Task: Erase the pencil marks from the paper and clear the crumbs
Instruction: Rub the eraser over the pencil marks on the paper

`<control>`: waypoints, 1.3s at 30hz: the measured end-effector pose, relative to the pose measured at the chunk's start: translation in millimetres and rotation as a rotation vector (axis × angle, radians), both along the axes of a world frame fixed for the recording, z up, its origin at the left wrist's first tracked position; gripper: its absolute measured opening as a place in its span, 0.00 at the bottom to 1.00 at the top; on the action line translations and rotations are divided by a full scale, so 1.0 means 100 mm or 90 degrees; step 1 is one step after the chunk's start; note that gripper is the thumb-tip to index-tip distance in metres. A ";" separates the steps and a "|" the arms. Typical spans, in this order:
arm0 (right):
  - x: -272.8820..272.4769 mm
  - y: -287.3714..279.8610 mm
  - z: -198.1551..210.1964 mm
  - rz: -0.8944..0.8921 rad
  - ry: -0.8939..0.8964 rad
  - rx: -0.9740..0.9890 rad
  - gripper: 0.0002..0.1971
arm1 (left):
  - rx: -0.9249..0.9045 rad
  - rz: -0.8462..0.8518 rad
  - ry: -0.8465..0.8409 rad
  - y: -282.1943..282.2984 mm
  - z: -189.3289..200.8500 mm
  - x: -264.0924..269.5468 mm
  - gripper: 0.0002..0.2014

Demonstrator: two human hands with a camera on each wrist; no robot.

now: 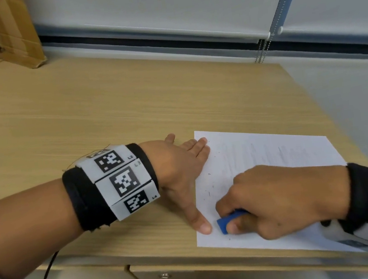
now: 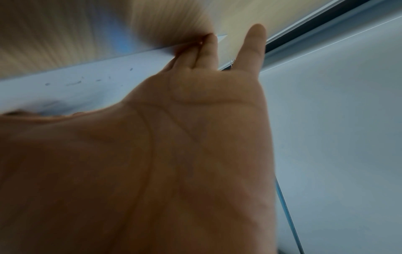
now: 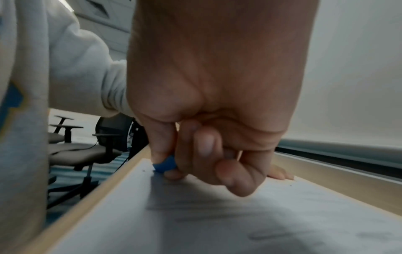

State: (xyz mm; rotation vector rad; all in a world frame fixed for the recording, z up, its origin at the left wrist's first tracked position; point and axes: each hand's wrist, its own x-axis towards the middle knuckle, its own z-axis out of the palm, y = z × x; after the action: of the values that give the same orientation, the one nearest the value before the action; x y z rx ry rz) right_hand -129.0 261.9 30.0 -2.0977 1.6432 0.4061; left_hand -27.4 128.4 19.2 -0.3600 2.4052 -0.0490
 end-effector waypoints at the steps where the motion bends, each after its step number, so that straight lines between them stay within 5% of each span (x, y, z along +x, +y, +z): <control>1: 0.00 -0.02 0.00 -0.013 0.006 -0.011 0.13 | -0.002 0.000 -0.003 0.00 0.00 0.00 0.74; 5: -0.09 -0.07 -0.05 -0.043 0.025 -0.081 0.13 | -0.007 -0.006 -0.003 0.01 0.00 -0.02 0.74; 16: -0.06 -0.05 -0.02 0.010 0.006 -0.022 0.14 | 0.003 0.003 0.001 0.02 0.00 0.00 0.73; 25: -0.46 -0.63 -0.04 -0.152 0.053 -0.116 0.17 | 0.032 0.009 0.031 -0.05 -0.03 0.03 0.76; 33: -0.12 -0.18 -0.03 -0.027 0.030 -0.020 0.16 | 0.016 0.018 0.008 -0.02 0.00 0.02 0.75; 39: -0.19 -0.26 -0.05 -0.101 0.050 -0.092 0.17 | 0.005 0.012 0.001 -0.02 -0.01 0.01 0.74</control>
State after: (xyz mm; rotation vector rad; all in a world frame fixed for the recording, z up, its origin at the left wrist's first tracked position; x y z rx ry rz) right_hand -148.3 236.1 24.6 -2.0560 1.9210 0.3307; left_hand -26.1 126.7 18.4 -0.3797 2.4021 -0.0309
